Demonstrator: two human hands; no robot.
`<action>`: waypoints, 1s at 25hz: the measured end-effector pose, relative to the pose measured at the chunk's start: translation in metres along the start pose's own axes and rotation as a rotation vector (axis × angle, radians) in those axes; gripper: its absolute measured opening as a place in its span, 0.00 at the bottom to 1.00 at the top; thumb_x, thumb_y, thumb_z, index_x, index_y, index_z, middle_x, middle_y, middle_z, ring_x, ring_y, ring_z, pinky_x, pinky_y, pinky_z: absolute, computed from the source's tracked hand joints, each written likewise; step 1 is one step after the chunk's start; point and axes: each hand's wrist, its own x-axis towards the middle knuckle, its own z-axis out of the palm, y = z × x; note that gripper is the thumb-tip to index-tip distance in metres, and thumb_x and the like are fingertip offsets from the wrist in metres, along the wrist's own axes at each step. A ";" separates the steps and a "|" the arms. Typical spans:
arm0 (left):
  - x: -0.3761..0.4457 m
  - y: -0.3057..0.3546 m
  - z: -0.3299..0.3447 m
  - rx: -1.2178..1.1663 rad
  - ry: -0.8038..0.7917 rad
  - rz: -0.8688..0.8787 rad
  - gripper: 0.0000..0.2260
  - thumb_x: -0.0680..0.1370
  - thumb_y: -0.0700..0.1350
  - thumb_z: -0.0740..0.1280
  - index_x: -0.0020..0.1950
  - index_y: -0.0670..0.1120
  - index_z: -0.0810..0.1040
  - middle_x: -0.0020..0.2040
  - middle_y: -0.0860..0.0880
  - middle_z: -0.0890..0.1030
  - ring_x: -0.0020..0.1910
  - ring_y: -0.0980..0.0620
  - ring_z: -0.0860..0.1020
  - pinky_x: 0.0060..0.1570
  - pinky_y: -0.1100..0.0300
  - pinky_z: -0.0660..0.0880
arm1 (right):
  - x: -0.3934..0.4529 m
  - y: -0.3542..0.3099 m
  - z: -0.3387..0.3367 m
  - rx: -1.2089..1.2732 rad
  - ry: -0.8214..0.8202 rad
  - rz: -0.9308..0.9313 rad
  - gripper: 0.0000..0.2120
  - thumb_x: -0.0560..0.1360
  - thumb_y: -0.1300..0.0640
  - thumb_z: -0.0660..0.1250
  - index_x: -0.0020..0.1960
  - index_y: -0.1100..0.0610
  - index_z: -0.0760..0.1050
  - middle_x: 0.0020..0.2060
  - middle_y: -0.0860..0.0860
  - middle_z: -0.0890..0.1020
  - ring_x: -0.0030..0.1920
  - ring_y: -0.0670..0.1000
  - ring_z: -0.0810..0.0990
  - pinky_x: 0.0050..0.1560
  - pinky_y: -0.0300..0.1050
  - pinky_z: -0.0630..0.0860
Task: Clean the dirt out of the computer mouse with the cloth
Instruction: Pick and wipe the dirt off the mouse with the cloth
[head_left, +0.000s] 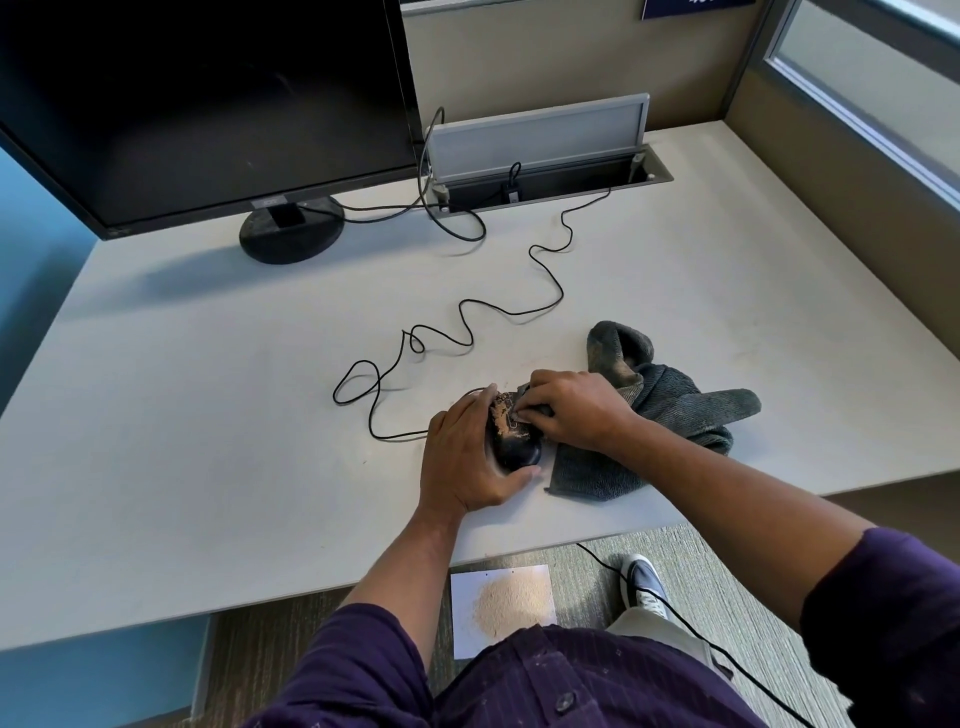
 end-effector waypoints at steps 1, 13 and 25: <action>0.000 0.000 0.000 0.000 0.003 -0.002 0.52 0.65 0.73 0.73 0.80 0.42 0.69 0.75 0.48 0.75 0.75 0.49 0.72 0.71 0.50 0.70 | 0.002 -0.001 0.001 -0.011 0.009 0.009 0.09 0.77 0.44 0.65 0.52 0.43 0.82 0.47 0.43 0.81 0.42 0.51 0.82 0.37 0.43 0.73; -0.002 -0.001 0.000 -0.009 0.032 -0.042 0.53 0.64 0.72 0.77 0.80 0.44 0.67 0.72 0.49 0.76 0.73 0.48 0.73 0.70 0.49 0.69 | 0.008 0.000 -0.002 -0.023 -0.049 0.008 0.10 0.76 0.42 0.64 0.55 0.39 0.80 0.48 0.42 0.79 0.44 0.49 0.81 0.38 0.43 0.72; -0.001 0.000 0.000 -0.005 0.033 -0.021 0.51 0.65 0.71 0.75 0.79 0.43 0.69 0.73 0.48 0.77 0.73 0.47 0.73 0.70 0.48 0.70 | 0.019 -0.009 -0.002 -0.120 -0.085 -0.053 0.11 0.77 0.44 0.62 0.55 0.40 0.80 0.48 0.43 0.79 0.42 0.51 0.82 0.38 0.44 0.74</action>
